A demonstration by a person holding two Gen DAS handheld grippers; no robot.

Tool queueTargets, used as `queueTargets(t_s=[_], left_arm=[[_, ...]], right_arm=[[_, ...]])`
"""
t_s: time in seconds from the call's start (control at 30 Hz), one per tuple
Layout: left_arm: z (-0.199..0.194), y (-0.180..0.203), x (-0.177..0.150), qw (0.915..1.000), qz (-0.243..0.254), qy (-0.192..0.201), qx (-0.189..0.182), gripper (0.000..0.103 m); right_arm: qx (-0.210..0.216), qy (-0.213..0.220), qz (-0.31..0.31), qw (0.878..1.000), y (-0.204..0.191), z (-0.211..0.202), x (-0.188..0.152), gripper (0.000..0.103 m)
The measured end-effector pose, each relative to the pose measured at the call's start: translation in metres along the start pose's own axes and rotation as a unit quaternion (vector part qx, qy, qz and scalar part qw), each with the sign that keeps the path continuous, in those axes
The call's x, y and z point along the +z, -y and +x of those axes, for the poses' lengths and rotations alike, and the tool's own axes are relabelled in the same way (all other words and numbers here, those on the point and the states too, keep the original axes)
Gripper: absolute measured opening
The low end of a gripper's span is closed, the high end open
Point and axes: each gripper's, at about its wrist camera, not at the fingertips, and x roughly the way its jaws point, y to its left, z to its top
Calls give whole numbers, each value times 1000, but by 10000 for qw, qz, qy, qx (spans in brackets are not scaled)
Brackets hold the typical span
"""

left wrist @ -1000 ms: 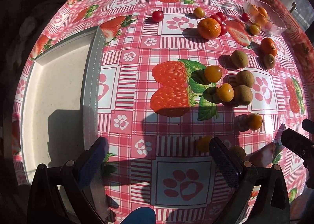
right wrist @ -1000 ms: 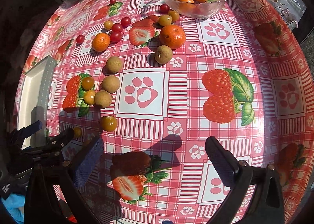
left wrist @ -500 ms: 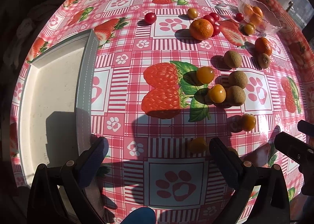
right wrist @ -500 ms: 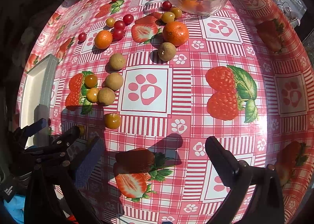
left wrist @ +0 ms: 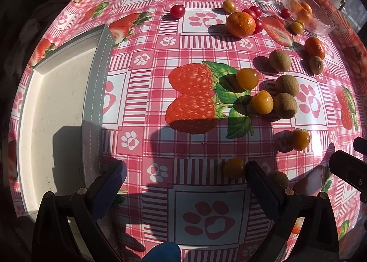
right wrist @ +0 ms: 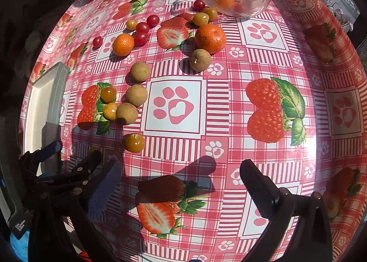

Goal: Organize fruits
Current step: 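Move both tools over the scattered fruit beside the white tray, then grasp a brown kiwi with the right tool while the left tool grasps a yellow cherry tomato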

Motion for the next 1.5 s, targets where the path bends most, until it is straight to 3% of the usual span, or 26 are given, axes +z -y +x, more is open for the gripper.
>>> queueTargets(t_s=[0.33, 0.47, 0.8, 0.93, 1.1, 1.27, 1.33, 1.5], left_arm=[[4, 1, 2, 10000, 29, -61, -38, 103], [4, 3, -3, 9999, 112, -3, 107, 103], [9, 0, -1, 10000, 44, 51, -58, 103], [12, -7, -5, 9990, -248, 30, -365, 103], [13, -6, -1, 9993, -66, -89, -355, 103], [9, 4, 6, 9993, 323, -33, -203, 103], [4, 13, 5, 9984, 500, 78, -256, 89], [1, 21, 4, 9979, 460, 104, -441, 77]], right_arm=[[26, -9, -32, 10000, -5, 1, -1, 103], [34, -24, -45, 10000, -7, 3, 0, 103], [85, -85, -292, 9995, -26, 22, 7, 103], [216, -165, -406, 9988, -33, 30, 12, 103], [294, -217, -462, 9983, -41, 35, 12, 102], [369, -86, -279, 9989, -36, 32, 24, 97], [364, -68, -354, 9987, -38, 34, 29, 86], [378, 34, -701, 9968, -50, 36, 41, 70]])
